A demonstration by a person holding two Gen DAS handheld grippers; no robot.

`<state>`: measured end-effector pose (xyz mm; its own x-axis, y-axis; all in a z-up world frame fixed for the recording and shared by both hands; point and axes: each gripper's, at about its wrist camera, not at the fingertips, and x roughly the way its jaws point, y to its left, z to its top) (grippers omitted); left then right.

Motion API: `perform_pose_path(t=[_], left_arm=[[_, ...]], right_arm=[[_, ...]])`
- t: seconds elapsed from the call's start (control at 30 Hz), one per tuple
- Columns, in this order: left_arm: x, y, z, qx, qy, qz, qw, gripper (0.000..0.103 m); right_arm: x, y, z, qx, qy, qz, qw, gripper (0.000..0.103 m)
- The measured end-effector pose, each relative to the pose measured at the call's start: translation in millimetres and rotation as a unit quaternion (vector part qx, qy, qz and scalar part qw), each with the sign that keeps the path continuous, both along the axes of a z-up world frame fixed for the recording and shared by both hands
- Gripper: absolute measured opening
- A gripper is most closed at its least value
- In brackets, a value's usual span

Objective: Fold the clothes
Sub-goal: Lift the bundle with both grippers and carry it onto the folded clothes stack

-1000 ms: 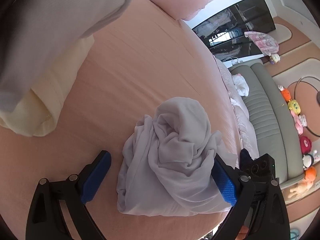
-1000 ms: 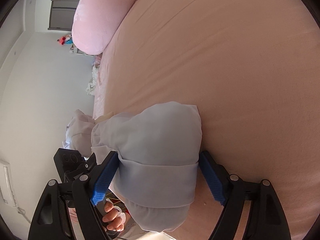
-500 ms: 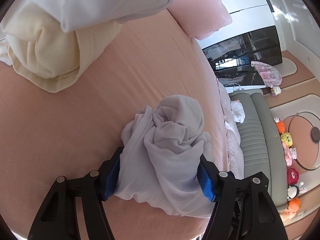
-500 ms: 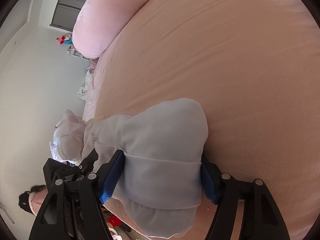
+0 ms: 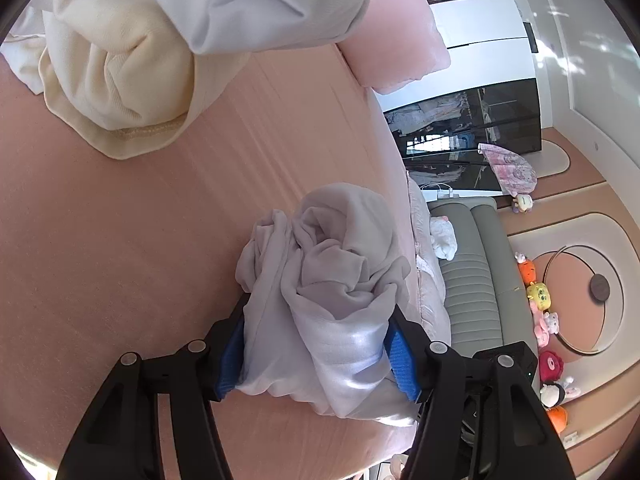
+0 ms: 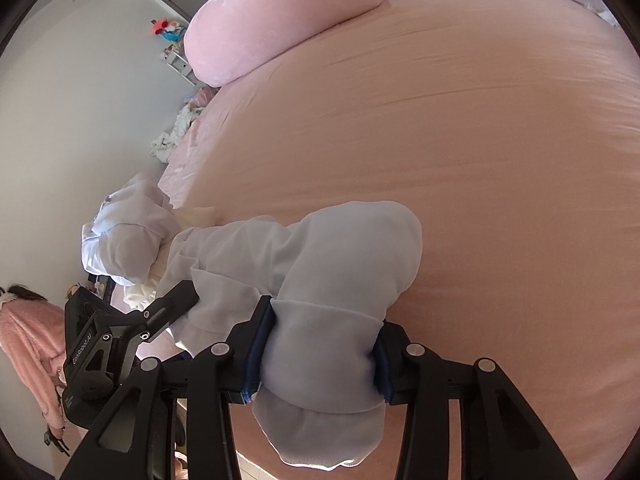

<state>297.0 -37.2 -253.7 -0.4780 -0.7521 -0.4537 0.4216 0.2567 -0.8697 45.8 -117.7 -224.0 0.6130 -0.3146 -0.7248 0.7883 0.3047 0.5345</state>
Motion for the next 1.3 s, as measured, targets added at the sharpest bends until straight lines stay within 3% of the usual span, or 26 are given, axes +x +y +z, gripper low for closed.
perform_pose_path(t=[0.13,0.23,0.57,0.77,0.93,1.07,1.3], left_arm=[[-0.5,-1.3,6.6,-0.011,0.011,-0.009,0.9998,0.058],[-3.4,-2.9,18.2,-0.020,-0.013,-0.032,0.9992,0.058],[14.0,0.6,57.6,-0.081,0.022,-0.012,0.9964,0.057],[21.9,1.5,90.2,-0.102,-0.024,-0.010,0.9945,0.057],[36.2,4.5,103.4,-0.111,-0.030,0.002,0.9933,0.057],[50.0,7.6,122.5,-0.122,-0.047,0.014,0.9912,0.057],[82.1,13.2,160.6,-0.141,-0.084,0.037,0.9857,0.059]], right_arm=[[-0.2,2.5,4.8,0.000,-0.006,0.004,1.000,0.043],[2.8,2.5,10.4,-0.002,-0.007,0.007,1.000,0.043],[9.8,-3.1,49.5,-0.028,-0.032,0.011,0.999,0.043],[19.1,-4.6,74.7,-0.043,-0.043,0.024,0.998,0.043],[29.9,-4.4,91.7,-0.053,-0.049,0.033,0.997,0.043],[49.5,-4.8,112.2,-0.070,-0.040,0.051,0.995,0.043],[88.0,-12.5,146.9,-0.083,-0.070,0.083,0.991,0.043]])
